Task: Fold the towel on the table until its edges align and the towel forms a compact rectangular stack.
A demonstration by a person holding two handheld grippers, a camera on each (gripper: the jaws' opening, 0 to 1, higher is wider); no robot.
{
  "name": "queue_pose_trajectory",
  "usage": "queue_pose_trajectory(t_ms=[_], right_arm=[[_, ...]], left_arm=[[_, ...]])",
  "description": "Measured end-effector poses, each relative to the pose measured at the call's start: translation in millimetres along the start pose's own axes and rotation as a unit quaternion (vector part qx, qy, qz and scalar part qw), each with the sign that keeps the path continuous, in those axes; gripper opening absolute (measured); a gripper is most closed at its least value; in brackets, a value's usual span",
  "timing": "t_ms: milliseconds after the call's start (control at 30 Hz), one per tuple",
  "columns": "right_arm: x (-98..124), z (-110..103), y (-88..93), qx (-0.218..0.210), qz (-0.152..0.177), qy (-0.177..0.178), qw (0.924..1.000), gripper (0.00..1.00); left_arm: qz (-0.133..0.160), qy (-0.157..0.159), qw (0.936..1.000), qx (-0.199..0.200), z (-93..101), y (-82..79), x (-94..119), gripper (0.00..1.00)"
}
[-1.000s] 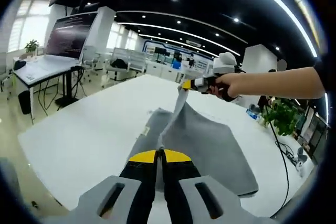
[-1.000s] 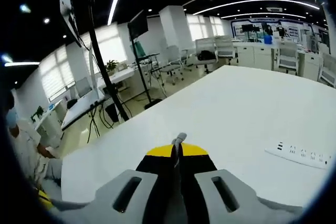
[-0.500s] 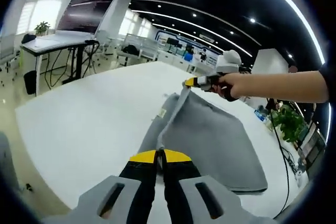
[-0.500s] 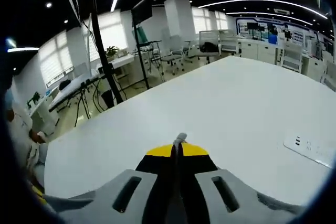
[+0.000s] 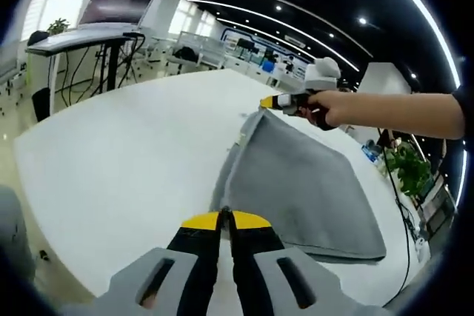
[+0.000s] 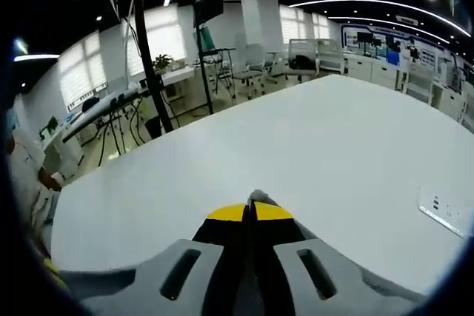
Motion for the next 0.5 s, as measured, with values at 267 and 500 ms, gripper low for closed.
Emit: queue_pose_trajectory(t_ms=[267,500], right_arm=[[1.3,-0.3,2.6,-0.006,0.005,-0.011,0.9999,0.02],[2.8,1.5,0.8,-0.012,0.013,-0.010,0.9998,0.11]], left_arm=[[-0.006,0.006,1.0000,-0.004,-0.3,-0.5,-5.6,0.16],[0.002,0.002,0.9997,-0.023,-0.3,-6.3,-5.1,0.26]])
Point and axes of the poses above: the point that each gripper's makers call its tool centre point, and the gripper's own axes: x roughly backward along the fingers, z roughly to its right, y roughly out of its underside, the point moved 5 cm from there along x, roughly backward along the fingers, and after that the axes turned 7 degrees about -z, right-handed, at the moved point
